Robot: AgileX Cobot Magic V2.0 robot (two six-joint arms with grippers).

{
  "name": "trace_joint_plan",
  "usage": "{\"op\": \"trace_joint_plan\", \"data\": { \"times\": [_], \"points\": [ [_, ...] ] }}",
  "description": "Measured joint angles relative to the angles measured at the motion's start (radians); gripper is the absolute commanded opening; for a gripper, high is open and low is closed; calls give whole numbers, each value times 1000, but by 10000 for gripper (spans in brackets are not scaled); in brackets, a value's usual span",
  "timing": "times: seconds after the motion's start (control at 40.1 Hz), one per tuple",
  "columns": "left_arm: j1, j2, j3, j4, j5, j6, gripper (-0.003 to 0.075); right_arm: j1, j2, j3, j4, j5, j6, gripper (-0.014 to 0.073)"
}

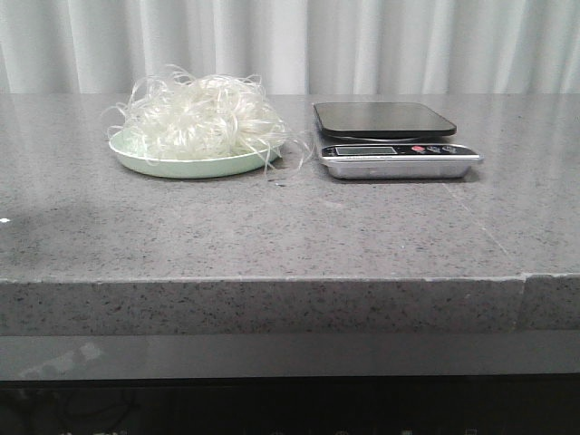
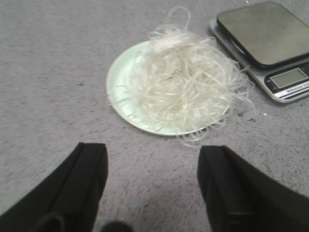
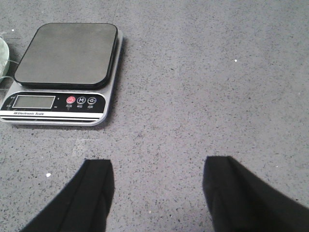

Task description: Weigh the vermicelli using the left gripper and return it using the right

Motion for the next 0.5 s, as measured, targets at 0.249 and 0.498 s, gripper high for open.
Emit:
{"op": "trace_joint_plan", "data": {
  "times": [0.249,0.498],
  "points": [
    [-33,247,-142,0,-4,0,493,0,0,0,0,0,0,523],
    [-33,444,-275,0,-8,0,493,0,0,0,0,0,0,523]
  ]
}}
